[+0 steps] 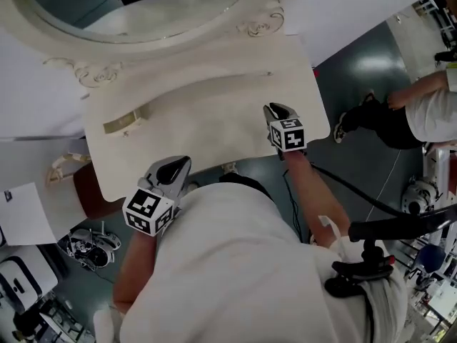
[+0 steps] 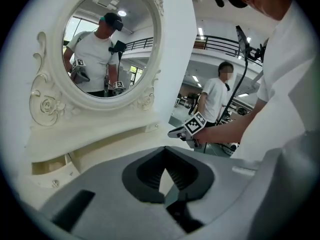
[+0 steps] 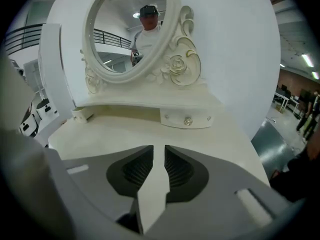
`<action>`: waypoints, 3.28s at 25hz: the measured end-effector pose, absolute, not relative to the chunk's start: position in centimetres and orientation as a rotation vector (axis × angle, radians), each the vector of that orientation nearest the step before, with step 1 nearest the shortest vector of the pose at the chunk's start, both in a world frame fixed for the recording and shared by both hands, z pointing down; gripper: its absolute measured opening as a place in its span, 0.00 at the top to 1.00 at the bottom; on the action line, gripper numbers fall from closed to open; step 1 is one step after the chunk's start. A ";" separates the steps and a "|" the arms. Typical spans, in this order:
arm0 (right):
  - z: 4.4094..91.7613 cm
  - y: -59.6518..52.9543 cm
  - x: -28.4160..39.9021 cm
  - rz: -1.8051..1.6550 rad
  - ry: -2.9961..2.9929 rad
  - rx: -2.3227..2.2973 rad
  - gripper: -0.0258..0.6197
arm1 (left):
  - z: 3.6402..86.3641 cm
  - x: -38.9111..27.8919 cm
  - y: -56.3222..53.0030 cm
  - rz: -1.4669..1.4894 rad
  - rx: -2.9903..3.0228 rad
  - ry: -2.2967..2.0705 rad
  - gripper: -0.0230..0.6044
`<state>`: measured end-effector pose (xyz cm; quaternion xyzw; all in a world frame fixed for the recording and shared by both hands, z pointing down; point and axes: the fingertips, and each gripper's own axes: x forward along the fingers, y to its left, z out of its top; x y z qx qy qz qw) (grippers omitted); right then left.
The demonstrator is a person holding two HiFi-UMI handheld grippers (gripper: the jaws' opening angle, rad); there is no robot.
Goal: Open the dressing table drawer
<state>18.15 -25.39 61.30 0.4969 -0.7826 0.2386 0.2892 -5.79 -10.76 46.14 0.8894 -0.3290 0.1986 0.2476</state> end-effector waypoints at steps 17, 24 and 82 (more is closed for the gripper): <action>65.0 -36.8 22.0 0.754 -2.129 1.359 0.72 | 46.7 -2.8 -13.9 0.578 2.271 -1.125 0.96; 65.1 -37.9 21.6 0.760 -2.146 1.361 0.73 | 46.6 -2.8 -14.1 0.588 2.252 -1.151 0.96; 65.6 -32.1 22.5 0.716 -2.100 1.327 0.81 | 46.9 -1.9 -12.9 0.577 2.315 -1.079 0.96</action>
